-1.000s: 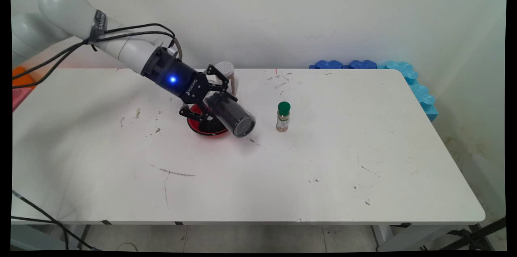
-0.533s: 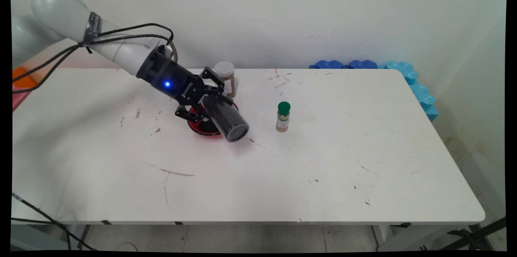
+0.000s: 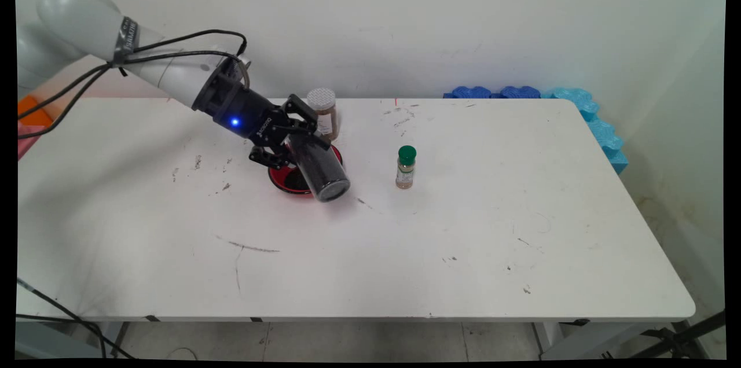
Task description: Pour the black seasoning powder in the red bowl
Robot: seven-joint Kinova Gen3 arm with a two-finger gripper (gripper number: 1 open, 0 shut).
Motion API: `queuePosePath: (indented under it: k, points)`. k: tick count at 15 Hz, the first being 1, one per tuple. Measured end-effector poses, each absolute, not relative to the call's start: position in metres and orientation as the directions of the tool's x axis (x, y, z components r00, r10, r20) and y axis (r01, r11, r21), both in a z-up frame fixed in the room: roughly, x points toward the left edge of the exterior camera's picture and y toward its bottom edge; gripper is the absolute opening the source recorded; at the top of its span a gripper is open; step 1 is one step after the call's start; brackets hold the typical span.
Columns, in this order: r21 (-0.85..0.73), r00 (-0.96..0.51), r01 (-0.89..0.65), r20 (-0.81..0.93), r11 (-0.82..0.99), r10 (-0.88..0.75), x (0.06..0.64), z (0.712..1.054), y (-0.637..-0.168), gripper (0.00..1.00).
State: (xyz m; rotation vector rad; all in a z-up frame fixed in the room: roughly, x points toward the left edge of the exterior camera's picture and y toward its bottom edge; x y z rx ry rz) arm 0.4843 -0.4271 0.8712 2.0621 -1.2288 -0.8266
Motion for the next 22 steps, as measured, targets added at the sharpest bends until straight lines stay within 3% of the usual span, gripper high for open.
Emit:
queuePosePath:
  k: [22]
  points:
    - [0.775, 0.045, -0.622, 0.179, 0.113, -0.983, 0.482, 0.898, -0.384, 0.00]
